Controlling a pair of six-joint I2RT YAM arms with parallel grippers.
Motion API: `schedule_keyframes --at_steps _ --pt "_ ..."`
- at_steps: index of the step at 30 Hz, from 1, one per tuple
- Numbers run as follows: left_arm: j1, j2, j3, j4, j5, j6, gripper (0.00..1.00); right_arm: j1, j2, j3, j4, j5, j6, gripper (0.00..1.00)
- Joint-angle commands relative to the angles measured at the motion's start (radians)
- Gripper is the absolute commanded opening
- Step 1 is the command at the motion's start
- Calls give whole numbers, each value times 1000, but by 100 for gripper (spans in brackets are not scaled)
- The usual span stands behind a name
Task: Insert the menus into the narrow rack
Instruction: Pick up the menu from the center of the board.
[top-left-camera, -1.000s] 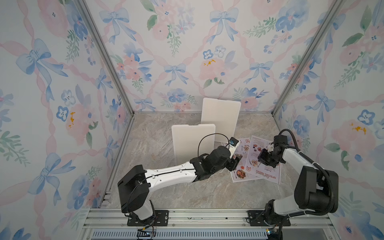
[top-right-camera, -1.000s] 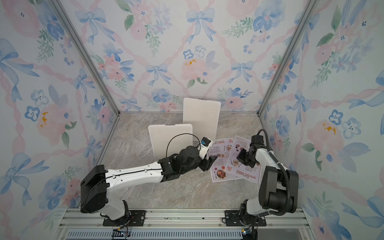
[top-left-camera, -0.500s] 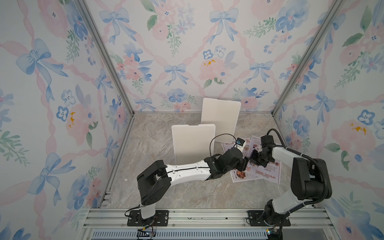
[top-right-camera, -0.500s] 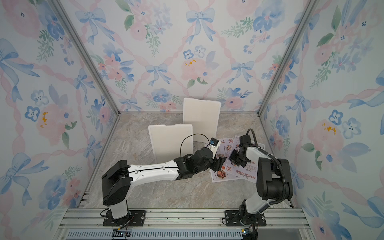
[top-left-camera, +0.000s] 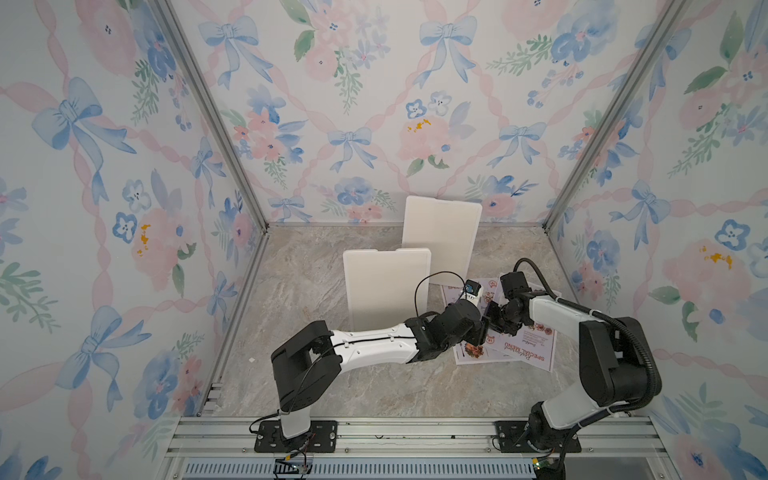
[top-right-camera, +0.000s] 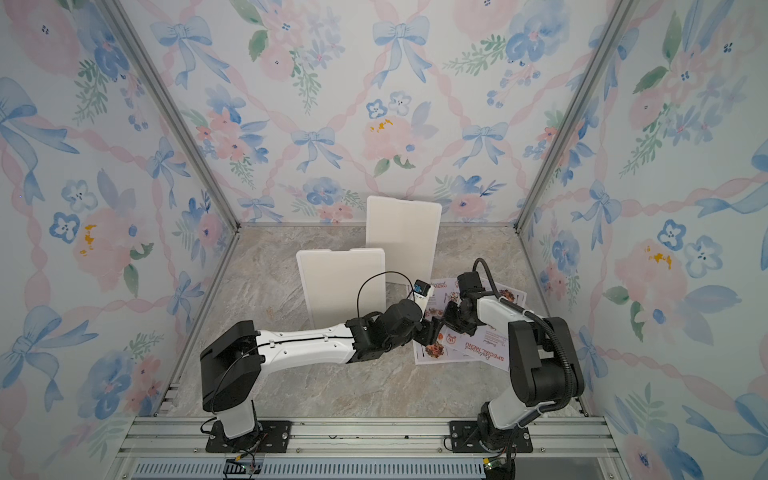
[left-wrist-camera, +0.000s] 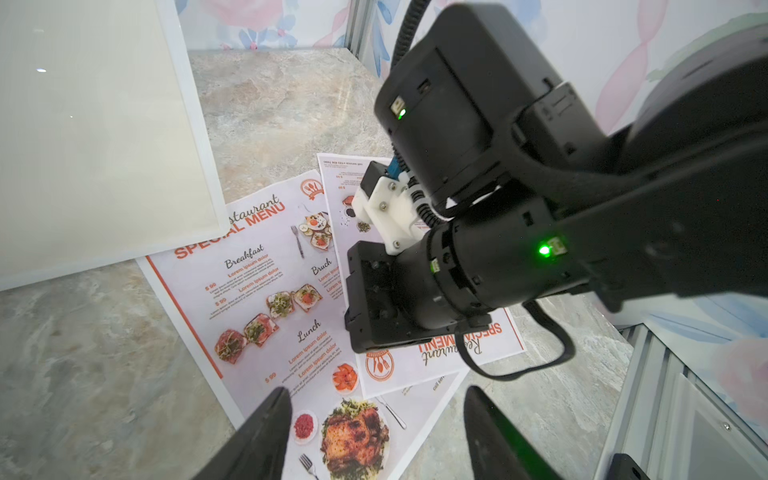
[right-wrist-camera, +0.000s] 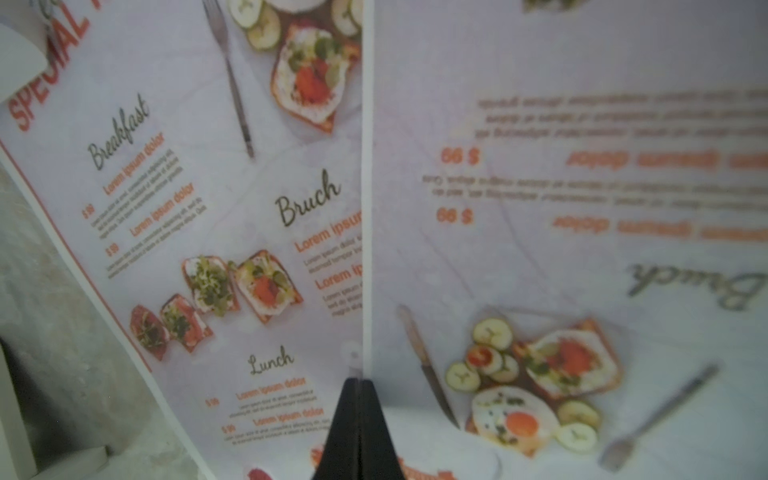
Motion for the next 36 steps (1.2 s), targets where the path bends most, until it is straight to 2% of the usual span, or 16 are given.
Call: schedule_keyframes --at_steps 1,2,3,4,5,7,10,13,16,18,22,29,34,36 --pt "11 32 18 -6 37 -33 80 -99 -112 63 -147 -21 -49 42" --pt "12 52 36 -6 52 -36 92 -146 -150 74 -191 -17 -72 62" --pt "11 73 58 -9 71 -35 98 -190 -185 77 -217 -13 -89 75" --pt "10 103 87 -13 85 -32 98 -254 -224 73 -238 -12 -106 85" --pt "8 135 121 -18 108 -31 98 -325 -254 70 -252 -28 -128 91" --pt "9 202 194 -42 138 -40 98 -451 -268 87 -271 -89 -203 94" --pt "12 316 302 -78 159 -60 98 -618 -193 143 -309 -188 -322 96" --pt "27 423 403 -101 175 -93 98 -726 -129 162 -266 -226 -390 97" --pt "60 528 498 -108 239 -142 94 -804 -43 177 -226 -275 -454 88" --pt "72 590 558 -107 261 -146 93 -840 35 185 -201 -354 -493 86" --pt "85 662 631 -106 321 -159 92 -868 185 238 -222 -480 -573 83" --pt "106 675 635 -103 361 -172 92 -866 268 278 -295 -435 -732 83" --pt "100 699 633 -103 383 -176 91 -897 281 262 -275 -481 -750 83" --pt "98 716 638 -103 394 -179 91 -875 302 271 -300 -474 -771 83"
